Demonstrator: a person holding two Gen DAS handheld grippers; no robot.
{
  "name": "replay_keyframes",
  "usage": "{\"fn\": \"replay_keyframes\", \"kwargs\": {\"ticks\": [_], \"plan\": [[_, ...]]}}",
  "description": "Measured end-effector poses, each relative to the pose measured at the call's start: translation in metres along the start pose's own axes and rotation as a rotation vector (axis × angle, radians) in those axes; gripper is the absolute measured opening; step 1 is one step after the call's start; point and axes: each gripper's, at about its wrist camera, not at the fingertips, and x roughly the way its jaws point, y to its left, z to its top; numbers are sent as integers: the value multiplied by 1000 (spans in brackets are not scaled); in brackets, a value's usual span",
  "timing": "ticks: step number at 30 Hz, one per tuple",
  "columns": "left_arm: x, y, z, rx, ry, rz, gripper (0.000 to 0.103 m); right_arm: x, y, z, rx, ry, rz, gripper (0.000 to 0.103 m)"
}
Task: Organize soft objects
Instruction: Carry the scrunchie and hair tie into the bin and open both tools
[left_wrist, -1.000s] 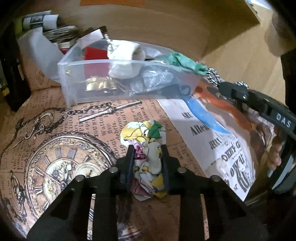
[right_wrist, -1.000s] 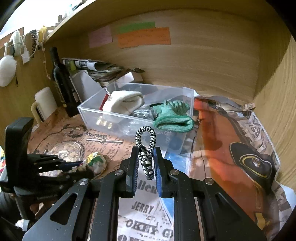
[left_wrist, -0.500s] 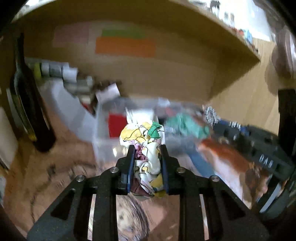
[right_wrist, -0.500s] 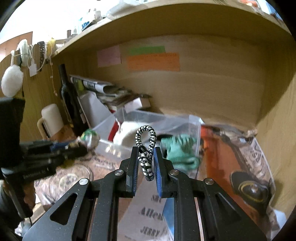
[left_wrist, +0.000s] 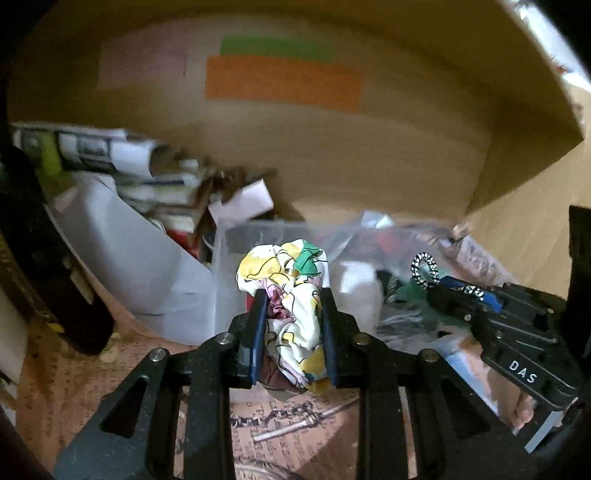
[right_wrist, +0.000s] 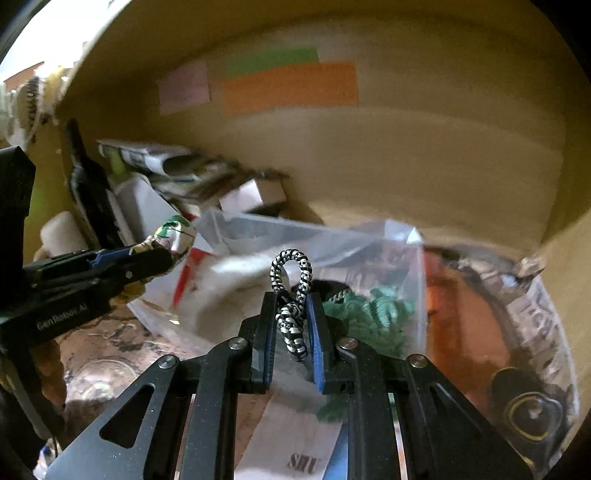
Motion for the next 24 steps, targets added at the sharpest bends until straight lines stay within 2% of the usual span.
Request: {"fn": "replay_keyframes", "kwargs": {"ticks": [2,3,4,6,9,10,17,21,24], "plan": [[15,0,-4,8,43,1,26,13,0,-2,-5,36,2,16],[21,1,-5,9,56,-2,27,16,0,-3,-9,49,3,23],[24,1,-6,11,69,-3,33,19,1,-5,-14,61,0,27],[26,0,-8,27,62,3,42,21,2,-7,-27,65,-7,42],[18,-4,-7,40,47,5,55,18,6,-6,-49,51,-17,48],[17,-3,-7,40,37,6,58,15,8,-6,-57,43,-24,49],[-20,-1,2,21,-31,-39,58,-21,9,3,-50,-57,-27,54],[-61,-12,8,44,-135,-54,59,-56,12,10,-46,-143,-25,54],[-86,-20,9,58,-202,-52,63,-81,15,15,-42,-204,-24,55]]}}
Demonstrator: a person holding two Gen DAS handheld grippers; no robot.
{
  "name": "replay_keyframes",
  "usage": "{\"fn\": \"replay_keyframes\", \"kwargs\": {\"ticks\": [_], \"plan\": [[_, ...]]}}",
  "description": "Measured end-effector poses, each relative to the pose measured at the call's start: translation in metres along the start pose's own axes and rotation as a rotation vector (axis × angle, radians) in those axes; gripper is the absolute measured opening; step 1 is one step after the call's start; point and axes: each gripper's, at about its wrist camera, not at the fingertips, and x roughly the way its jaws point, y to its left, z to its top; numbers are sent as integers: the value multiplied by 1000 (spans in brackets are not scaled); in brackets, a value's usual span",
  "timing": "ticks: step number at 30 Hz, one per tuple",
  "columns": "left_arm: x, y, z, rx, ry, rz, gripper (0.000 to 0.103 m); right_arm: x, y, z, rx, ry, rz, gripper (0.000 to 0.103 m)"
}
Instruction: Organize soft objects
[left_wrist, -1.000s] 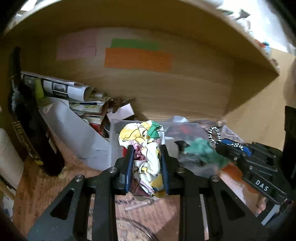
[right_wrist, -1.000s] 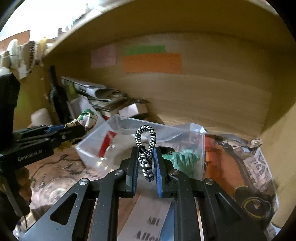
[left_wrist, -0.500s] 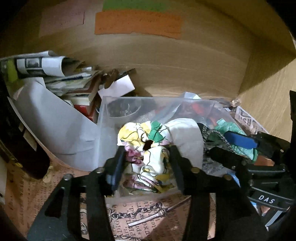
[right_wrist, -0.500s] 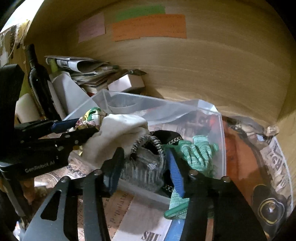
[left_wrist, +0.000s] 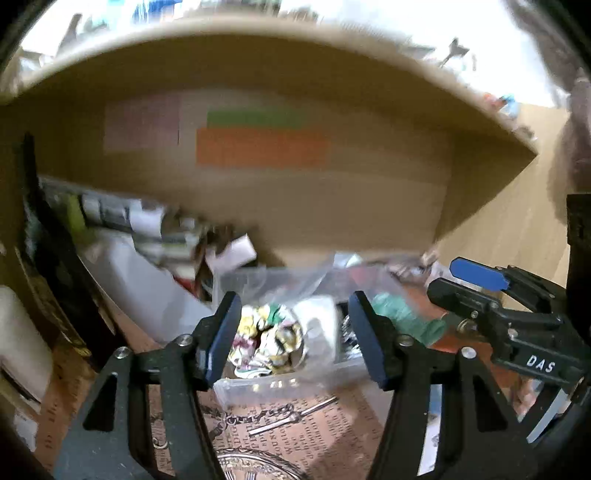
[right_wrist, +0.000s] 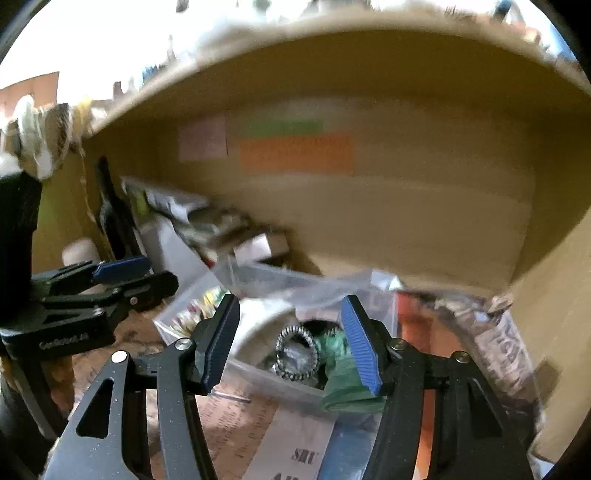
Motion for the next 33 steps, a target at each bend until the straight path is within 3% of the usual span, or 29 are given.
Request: {"fn": "replay_keyframes", "kwargs": {"ticks": [3,5,9,14,16,19,33], "plan": [[-28,-9,5,14,-70,5,66,-23,2,6,8,-53,7,58],[-40,-12,8,19,-106,2,69,-38,5,9,8,-94,2,67],[-64,-19,11,28,-168,13,85,-60,10,11,5,-159,-6,75],[-80,-23,8,40,-195,26,91,-73,16,9,7,-194,-17,86],[-86,-25,5,31,-203,31,102,-75,17,7,8,-198,-22,91],[-89,-27,2,38,-212,42,102,-77,20,5,10,-204,-28,103],[-93,-30,-2,47,-216,55,103,-84,21,-1,18,-204,-45,103]]}}
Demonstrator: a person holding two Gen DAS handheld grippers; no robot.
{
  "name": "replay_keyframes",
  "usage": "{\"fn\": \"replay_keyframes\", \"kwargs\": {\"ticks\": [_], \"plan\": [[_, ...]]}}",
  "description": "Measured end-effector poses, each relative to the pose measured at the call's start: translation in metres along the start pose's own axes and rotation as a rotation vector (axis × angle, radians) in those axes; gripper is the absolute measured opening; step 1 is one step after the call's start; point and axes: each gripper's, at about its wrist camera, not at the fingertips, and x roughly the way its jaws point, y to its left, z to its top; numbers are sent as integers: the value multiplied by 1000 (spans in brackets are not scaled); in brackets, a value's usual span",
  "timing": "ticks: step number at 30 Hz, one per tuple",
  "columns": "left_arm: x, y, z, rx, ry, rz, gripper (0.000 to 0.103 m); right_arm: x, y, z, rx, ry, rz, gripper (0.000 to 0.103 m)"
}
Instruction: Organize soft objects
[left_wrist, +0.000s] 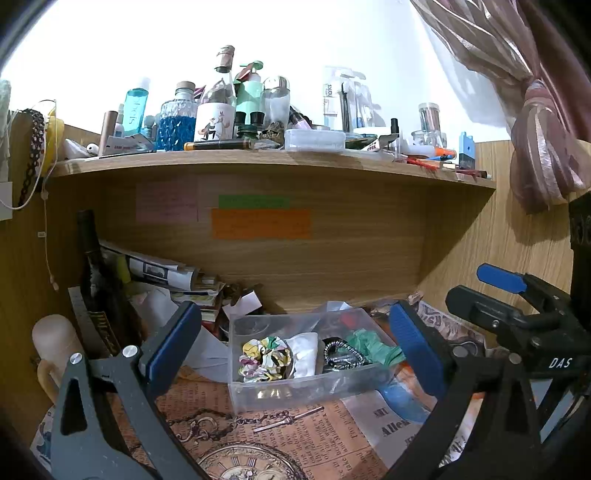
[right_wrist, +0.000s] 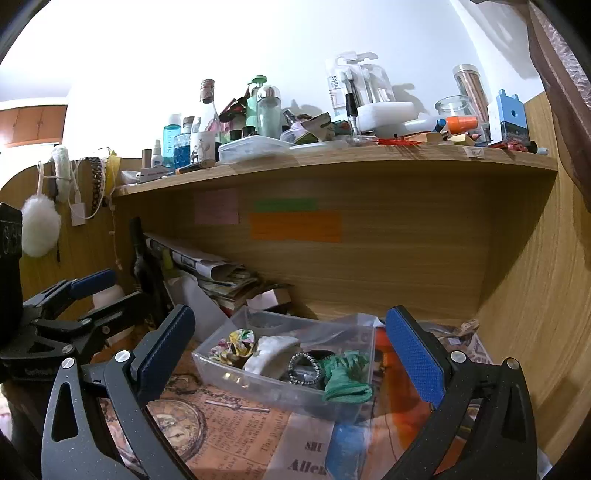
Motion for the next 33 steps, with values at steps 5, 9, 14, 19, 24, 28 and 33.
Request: {"fn": "replay_keyframes", "kwargs": {"ticks": [5,9,14,19,24,28,33], "plan": [[1,2,0,-7,4,1,103,-2,0,0,-1,-4,-1,103],[1,2,0,-6,4,2,103,-2,1,0,0,-3,0,103],[1,1,0,-5,4,1,103,-2,0,0,-1,-5,0,103],[2,1,0,-6,6,1,103,-4,1,1,-2,-10,-5,103],[3,2,-1,-4,8,-4,103,-4,1,1,-1,-10,-4,103],[4,2,-2,-1,8,-9,103,-5,1,1,0,-10,-4,103],[4,2,-1,0,9,-9,103,-5,1,1,0,-9,-4,103]]}}
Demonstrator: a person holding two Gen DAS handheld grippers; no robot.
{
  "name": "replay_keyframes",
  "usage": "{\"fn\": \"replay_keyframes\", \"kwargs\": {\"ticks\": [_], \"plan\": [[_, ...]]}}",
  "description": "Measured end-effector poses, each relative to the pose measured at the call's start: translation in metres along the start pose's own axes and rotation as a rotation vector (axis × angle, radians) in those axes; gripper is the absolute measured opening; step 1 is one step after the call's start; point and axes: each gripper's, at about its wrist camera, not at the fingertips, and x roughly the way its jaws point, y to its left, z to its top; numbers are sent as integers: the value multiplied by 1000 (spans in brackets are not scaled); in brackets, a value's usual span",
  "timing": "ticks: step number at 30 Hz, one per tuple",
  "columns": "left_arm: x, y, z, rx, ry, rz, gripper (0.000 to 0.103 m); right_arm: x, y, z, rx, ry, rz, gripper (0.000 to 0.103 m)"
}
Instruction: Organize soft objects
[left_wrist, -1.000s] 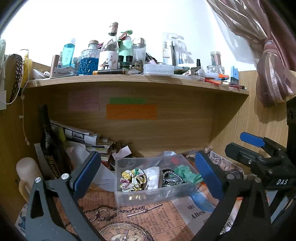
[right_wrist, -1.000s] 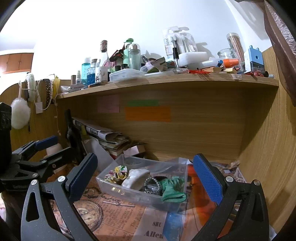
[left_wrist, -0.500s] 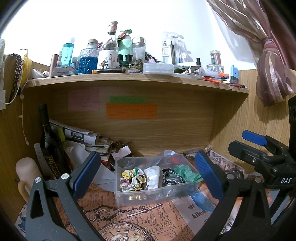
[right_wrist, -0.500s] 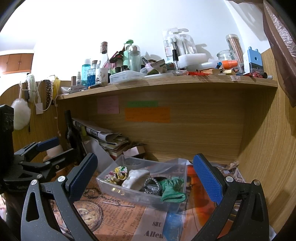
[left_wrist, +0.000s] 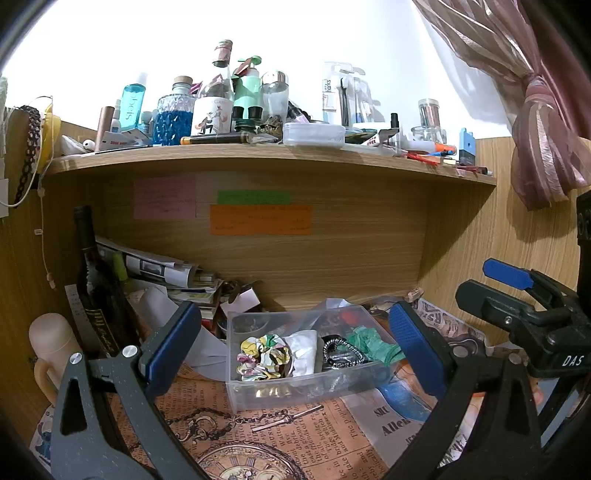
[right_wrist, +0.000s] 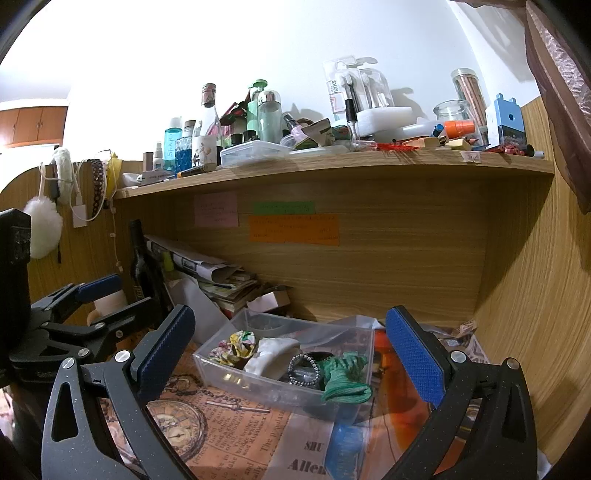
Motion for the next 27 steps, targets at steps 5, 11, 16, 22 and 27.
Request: {"fn": "replay_keyframes", "kwargs": {"ticks": [5,11,16,22,27], "plan": [[0,1,0,-2,0,-4,103,0,0,0,0,0,0,103],[2,2,-1,-8,1,-24,103,-1,0,0,1,1,2,103],[2,2,-2,-10,2,-29,103,-1,0,-1,0,1,0,103],[4,6,-2,-28,19,-46,103,0,0,-2,2,8,-1,103],[6,8,-2,-31,22,-48,103,2,0,-3,0,14,-10,103]]}}
